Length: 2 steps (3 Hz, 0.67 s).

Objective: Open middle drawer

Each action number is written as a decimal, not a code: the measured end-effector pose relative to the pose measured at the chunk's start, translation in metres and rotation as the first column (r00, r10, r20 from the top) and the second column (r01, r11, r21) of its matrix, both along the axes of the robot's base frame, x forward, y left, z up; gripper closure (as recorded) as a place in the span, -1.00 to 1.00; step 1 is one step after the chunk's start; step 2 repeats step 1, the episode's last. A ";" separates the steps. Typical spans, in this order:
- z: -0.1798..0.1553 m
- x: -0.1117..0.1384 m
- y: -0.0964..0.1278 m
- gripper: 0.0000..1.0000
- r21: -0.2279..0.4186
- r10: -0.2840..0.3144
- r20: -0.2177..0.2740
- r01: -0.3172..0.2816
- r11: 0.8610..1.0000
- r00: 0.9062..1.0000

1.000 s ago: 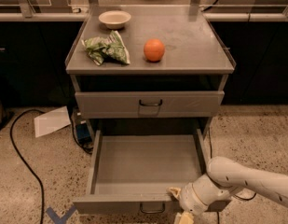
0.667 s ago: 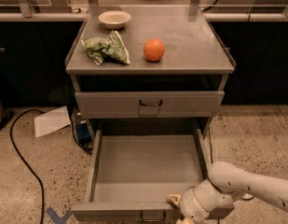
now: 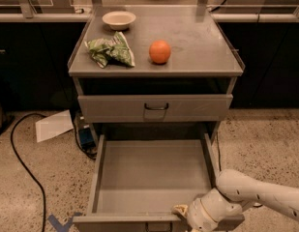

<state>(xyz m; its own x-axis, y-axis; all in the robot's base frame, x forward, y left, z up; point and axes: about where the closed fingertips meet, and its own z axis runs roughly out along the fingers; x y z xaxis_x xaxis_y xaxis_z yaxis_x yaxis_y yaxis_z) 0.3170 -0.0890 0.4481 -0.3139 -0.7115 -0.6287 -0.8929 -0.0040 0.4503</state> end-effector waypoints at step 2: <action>0.000 0.000 0.000 -1.00 0.000 0.000 0.000 0.000 1.000 1.000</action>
Offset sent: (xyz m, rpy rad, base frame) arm 0.0000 0.0000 0.0000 0.0000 0.0000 0.0000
